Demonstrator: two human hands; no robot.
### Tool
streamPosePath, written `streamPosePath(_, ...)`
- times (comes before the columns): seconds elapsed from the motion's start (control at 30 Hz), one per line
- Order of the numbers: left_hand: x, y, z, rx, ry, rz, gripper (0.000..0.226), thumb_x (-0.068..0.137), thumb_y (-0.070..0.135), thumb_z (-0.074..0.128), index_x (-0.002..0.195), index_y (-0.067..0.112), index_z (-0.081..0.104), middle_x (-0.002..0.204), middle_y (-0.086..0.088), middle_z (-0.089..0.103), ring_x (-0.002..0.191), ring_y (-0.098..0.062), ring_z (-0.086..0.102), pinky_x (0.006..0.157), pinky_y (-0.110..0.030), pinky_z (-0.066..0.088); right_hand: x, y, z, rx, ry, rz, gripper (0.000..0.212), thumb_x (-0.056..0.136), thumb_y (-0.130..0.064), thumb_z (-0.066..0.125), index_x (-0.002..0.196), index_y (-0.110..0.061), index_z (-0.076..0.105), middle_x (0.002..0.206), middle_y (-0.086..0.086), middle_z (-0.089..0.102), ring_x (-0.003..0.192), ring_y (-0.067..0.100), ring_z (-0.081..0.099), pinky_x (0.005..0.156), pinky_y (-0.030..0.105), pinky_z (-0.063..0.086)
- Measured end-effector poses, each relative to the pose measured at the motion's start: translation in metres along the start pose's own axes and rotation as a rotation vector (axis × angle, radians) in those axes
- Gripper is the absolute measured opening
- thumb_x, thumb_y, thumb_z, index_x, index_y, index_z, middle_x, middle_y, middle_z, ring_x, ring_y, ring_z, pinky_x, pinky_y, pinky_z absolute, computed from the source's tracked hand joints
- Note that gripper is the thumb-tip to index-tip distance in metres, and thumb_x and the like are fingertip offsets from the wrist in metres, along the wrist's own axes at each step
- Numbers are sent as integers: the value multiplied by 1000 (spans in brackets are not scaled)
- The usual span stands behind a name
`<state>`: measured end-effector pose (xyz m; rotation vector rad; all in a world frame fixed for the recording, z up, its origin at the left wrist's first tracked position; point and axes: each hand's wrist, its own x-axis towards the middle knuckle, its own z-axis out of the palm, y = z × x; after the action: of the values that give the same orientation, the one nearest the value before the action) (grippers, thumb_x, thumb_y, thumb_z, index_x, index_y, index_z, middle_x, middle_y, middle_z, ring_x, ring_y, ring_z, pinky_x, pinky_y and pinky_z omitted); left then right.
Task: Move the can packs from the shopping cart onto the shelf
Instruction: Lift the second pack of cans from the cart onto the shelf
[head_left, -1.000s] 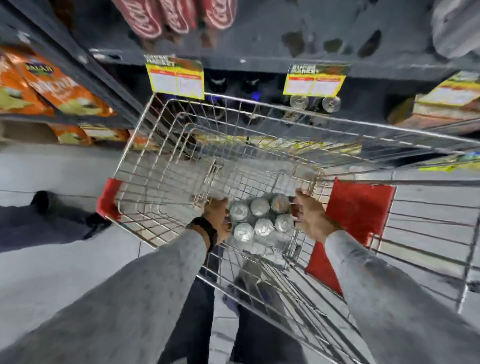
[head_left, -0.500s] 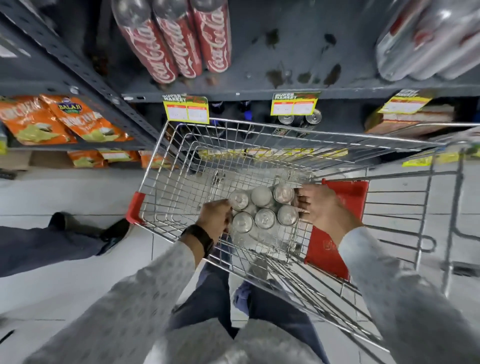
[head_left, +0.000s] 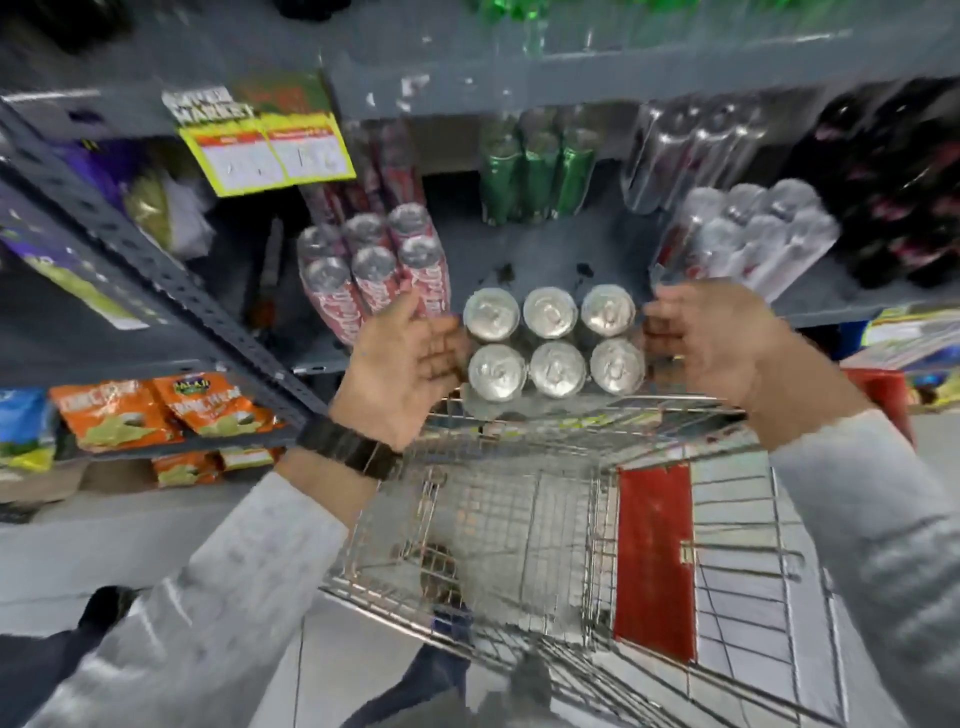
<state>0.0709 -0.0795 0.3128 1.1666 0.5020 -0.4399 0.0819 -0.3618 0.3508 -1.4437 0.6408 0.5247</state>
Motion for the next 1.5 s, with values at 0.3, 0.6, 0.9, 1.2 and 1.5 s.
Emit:
streamPosePath(0.3, 78, 50, 63, -18, 58, 50, 48, 96, 39, 52, 128, 5, 61, 100, -9, 63, 93, -24, 58, 89, -37, 49, 89, -81, 10, -94, 157, -134, 20, 98, -31, 47, 100, -15, 60, 80, 4, 57, 68, 20, 55, 65, 32, 45)
streamPosePath(0.6, 121, 38, 68, -116, 34, 15, 14, 95, 21, 49, 91, 17, 61, 67, -3, 51, 55, -14, 56, 80, -32, 51, 153, -90, 16, -139, 205, -197, 17, 98, -22, 49, 90, -16, 62, 74, 0, 55, 52, 14, 45, 52, 22, 42)
streamPosePath(0.9, 139, -14, 57, 101, 59, 52, 54, 102, 45, 50, 153, 33, 42, 161, 12, 40, 150, -11, 33, 124, -38, 23, 197, -43, 1, 26, 182, -288, 27, 79, -54, 70, 89, -31, 79, 100, -12, 81, 98, 8, 75, 97, 38, 53)
streamPosePath(1.2, 156, -33, 65, 73, -80, 167, 61, 105, 51, 37, 162, 38, 19, 165, 6, 36, 151, -16, 37, 126, -45, 27, 212, -6, -1, 170, 43, -339, 39, 86, -59, 62, 109, -34, 82, 114, -5, 81, 107, 18, 77, 103, 49, 56)
streamPosePath(1.5, 149, -23, 71, 123, -40, 108, 60, 104, 53, 36, 155, 23, 42, 153, -4, 55, 126, -16, 61, 79, -22, 60, 187, 11, -1, 203, 30, -374, 39, 100, -50, 52, 124, -28, 73, 119, -3, 80, 112, 17, 75, 93, 39, 58)
